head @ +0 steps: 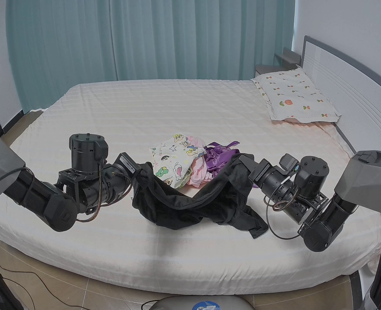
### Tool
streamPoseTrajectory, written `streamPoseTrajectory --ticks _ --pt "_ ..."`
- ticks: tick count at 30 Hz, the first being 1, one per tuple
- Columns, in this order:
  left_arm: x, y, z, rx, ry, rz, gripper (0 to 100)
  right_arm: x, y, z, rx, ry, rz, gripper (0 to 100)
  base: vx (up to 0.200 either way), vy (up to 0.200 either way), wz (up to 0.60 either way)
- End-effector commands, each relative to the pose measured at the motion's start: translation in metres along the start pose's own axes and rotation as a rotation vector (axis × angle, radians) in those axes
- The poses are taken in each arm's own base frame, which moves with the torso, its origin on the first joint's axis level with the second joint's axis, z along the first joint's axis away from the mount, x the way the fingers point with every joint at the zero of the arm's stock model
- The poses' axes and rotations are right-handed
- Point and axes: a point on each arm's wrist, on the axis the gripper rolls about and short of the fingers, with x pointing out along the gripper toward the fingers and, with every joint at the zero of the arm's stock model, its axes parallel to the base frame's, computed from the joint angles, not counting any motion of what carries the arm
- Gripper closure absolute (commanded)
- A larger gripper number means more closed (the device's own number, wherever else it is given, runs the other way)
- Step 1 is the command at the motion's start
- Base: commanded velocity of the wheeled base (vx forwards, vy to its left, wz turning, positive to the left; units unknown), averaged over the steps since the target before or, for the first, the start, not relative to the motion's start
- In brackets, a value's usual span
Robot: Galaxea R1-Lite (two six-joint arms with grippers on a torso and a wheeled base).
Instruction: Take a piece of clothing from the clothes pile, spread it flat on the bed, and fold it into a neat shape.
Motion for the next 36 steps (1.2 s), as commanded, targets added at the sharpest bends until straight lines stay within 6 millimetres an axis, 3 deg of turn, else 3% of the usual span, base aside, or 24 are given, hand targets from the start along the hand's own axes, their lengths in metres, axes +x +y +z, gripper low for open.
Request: streamPoseTrajectory --ticks 1,11,23,36 --pt "0.001 0.005 0.000 -0.013 0.020 0.004 100 -0.001 -0.004 -0.006 -0.001 0.011 -0.010 100 0.000 0.000 0.00" --pt "0.006 0.010 0.008 -0.020 -0.013 -0.013 100 0.000 -0.003 -0.005 -0.030 0.003 -0.004 100 0.000 0.000 0.00" --pt "0.003 0.009 0.013 -0.021 -0.034 -0.032 100 0.003 0.016 0.014 -0.063 -0.056 0.052 100 0.000 0.000 0.00" --pt "0.002 0.007 0.014 -0.015 -0.043 -0.037 100 0.002 0.016 0.018 -0.064 -0.073 0.055 100 0.000 0.000 0.00"
